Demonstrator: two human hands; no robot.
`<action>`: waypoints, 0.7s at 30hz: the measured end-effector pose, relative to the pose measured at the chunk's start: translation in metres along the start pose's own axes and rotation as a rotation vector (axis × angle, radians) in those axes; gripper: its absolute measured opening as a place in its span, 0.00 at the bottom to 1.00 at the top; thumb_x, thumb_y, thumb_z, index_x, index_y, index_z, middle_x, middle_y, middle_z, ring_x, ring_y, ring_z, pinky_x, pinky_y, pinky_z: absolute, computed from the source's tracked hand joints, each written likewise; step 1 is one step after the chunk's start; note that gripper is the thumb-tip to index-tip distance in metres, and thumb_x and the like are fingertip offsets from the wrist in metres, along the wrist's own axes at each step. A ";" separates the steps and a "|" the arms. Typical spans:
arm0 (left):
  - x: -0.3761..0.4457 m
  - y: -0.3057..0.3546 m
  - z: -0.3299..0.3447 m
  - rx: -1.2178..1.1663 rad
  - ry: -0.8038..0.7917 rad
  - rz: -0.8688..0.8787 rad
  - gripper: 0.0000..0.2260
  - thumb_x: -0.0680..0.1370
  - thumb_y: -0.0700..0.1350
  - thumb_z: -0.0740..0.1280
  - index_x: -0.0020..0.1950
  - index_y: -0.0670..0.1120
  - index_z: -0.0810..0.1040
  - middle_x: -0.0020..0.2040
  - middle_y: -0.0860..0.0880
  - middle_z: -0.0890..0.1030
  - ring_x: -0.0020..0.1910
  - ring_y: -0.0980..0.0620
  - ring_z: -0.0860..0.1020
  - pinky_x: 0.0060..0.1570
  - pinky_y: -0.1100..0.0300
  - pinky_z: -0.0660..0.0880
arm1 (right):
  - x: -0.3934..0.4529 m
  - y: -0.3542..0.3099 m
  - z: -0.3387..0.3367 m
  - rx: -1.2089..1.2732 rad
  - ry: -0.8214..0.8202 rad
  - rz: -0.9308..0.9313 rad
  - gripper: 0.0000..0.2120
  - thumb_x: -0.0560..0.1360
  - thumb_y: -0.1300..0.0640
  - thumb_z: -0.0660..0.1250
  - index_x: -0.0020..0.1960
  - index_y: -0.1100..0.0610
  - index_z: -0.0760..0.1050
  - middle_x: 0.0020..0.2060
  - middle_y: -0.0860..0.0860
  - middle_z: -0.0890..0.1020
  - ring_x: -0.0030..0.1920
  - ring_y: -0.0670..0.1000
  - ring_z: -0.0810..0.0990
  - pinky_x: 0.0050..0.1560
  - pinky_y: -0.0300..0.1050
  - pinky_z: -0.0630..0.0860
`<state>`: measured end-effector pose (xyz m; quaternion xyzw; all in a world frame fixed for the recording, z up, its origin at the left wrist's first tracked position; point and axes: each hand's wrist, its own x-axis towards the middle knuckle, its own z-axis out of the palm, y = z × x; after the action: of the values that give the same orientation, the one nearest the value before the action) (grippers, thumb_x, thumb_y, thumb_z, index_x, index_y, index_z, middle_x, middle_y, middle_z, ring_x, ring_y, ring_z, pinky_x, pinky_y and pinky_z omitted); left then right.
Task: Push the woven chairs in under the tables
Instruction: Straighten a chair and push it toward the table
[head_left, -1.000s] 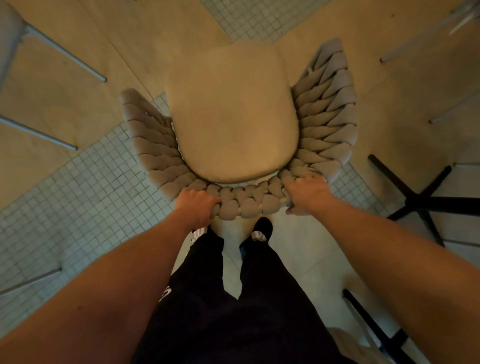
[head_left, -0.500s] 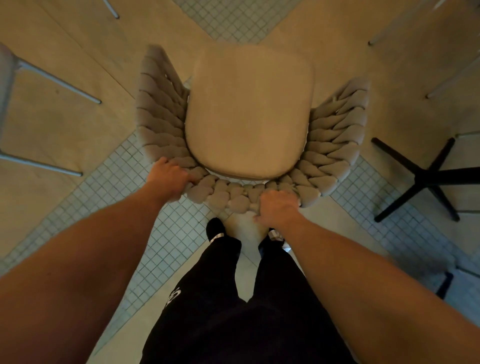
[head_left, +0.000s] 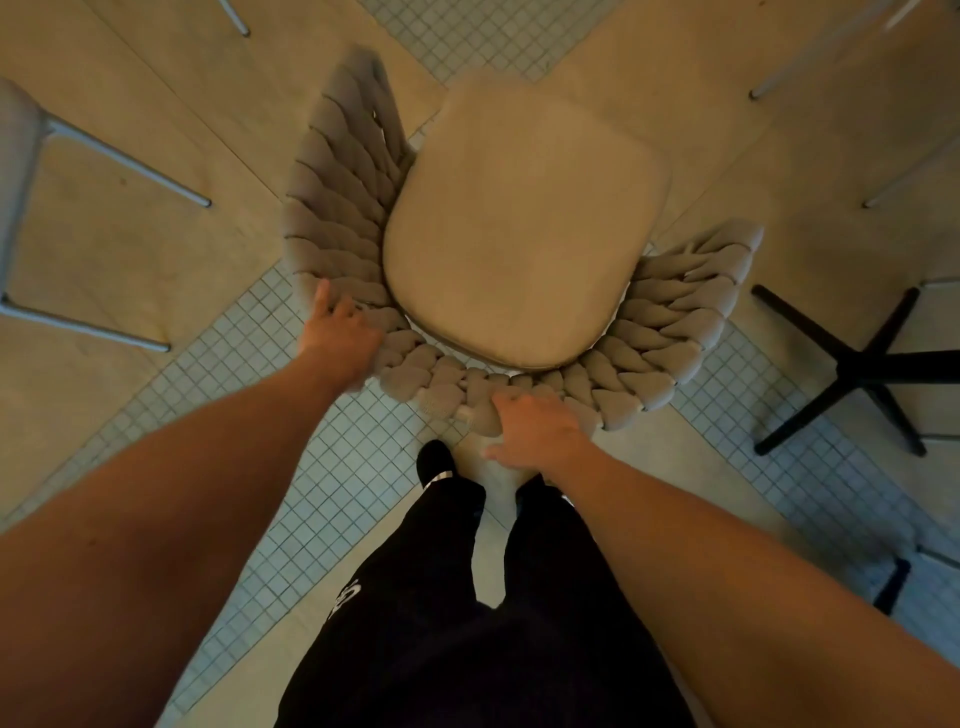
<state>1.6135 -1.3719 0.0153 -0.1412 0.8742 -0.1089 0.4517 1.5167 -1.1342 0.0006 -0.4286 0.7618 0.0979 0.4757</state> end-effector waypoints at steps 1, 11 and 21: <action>-0.003 0.010 -0.004 -0.017 -0.015 0.022 0.30 0.75 0.54 0.71 0.76 0.57 0.66 0.72 0.49 0.72 0.76 0.42 0.61 0.76 0.34 0.43 | -0.003 0.010 0.000 -0.038 -0.015 -0.023 0.36 0.77 0.37 0.67 0.77 0.54 0.60 0.67 0.57 0.76 0.66 0.61 0.75 0.68 0.56 0.67; -0.018 0.142 -0.034 -0.334 -0.102 0.176 0.26 0.72 0.57 0.70 0.68 0.54 0.71 0.60 0.49 0.79 0.62 0.44 0.76 0.72 0.33 0.52 | -0.029 0.118 -0.030 -0.426 -0.079 -0.055 0.35 0.74 0.38 0.70 0.77 0.45 0.61 0.69 0.52 0.75 0.69 0.57 0.72 0.73 0.60 0.60; -0.022 0.229 -0.073 -0.612 -0.106 0.088 0.28 0.76 0.56 0.70 0.73 0.51 0.66 0.64 0.45 0.78 0.66 0.38 0.74 0.72 0.35 0.58 | -0.026 0.212 -0.089 -0.811 -0.018 -0.077 0.36 0.71 0.33 0.70 0.74 0.45 0.64 0.69 0.49 0.73 0.71 0.56 0.66 0.72 0.57 0.58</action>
<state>1.5313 -1.1454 0.0004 -0.2383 0.8468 0.1863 0.4375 1.3061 -1.0386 0.0140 -0.6087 0.6409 0.3762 0.2780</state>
